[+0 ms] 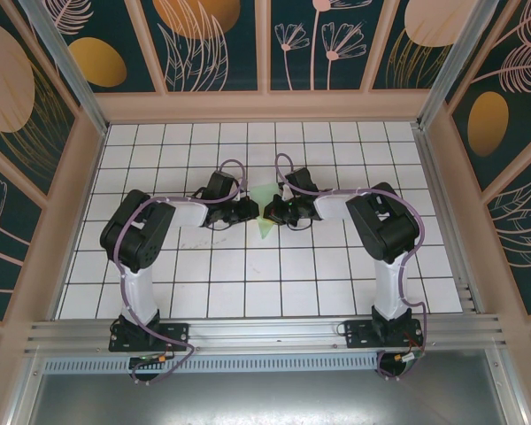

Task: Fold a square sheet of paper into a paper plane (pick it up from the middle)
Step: Third fold the triangle at the center of the table.

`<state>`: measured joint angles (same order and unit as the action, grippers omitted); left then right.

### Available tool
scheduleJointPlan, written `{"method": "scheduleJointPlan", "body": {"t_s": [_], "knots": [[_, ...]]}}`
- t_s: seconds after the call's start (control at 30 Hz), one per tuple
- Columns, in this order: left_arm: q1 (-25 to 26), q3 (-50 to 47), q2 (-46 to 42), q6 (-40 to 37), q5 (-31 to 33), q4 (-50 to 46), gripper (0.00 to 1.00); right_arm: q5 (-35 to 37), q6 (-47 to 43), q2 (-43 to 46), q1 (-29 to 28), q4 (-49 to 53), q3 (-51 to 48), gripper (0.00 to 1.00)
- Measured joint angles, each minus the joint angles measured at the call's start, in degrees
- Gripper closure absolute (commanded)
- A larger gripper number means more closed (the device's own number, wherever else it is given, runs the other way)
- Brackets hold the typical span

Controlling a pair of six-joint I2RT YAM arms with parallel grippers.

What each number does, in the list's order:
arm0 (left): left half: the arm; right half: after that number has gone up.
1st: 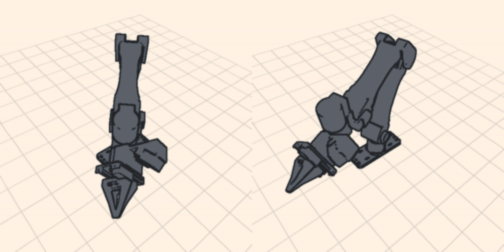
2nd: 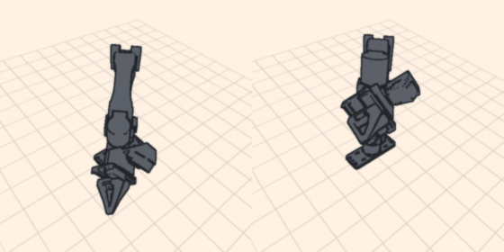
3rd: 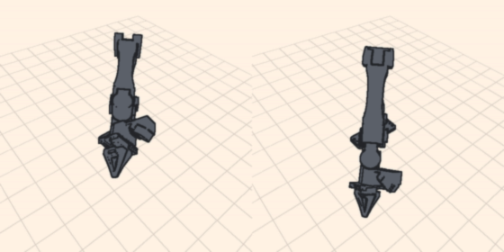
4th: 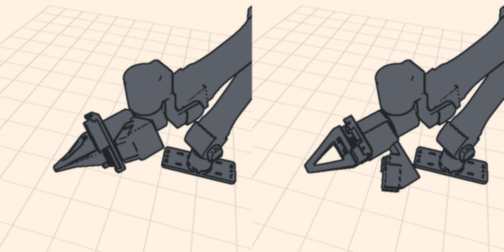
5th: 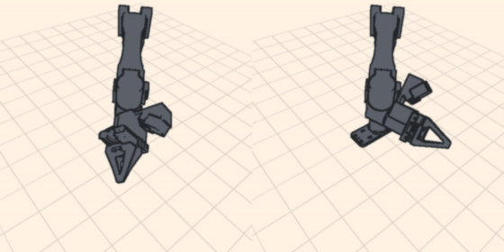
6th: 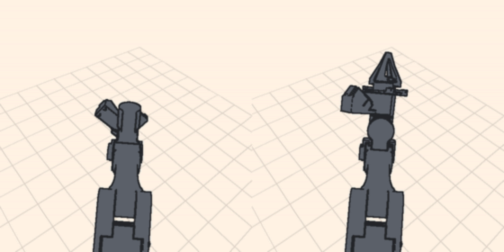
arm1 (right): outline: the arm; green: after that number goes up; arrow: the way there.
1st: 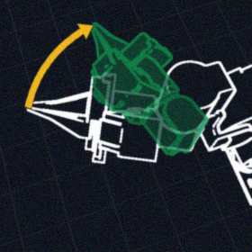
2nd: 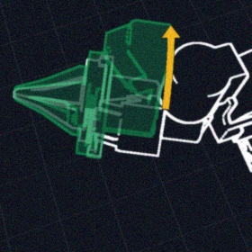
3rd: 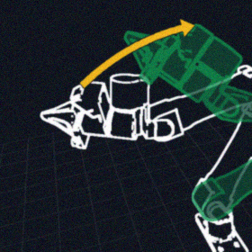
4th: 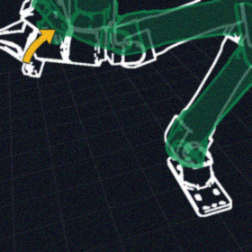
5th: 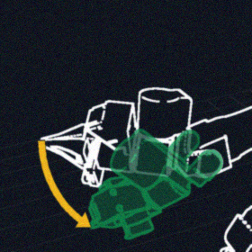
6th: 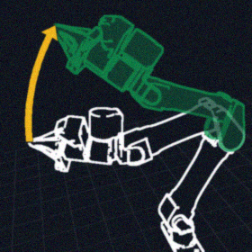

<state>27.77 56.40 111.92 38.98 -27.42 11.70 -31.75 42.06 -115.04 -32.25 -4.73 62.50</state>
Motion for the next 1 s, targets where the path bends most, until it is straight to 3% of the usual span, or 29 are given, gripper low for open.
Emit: {"method": "scheduleJointPlan", "body": {"t_s": [0.33,1.0], "knots": [[0.0,0.6,0.9,-0.6,-0.6,0.0,0.99,-0.2,0.0,0.2,0.1,-0.1,0.0,0.98],[0.2,0.6,0.9,-0.6,0.7,0.0,1.0,0.5,-4.2,3.1,3.3,1.5,-0.8,0.98]]}}
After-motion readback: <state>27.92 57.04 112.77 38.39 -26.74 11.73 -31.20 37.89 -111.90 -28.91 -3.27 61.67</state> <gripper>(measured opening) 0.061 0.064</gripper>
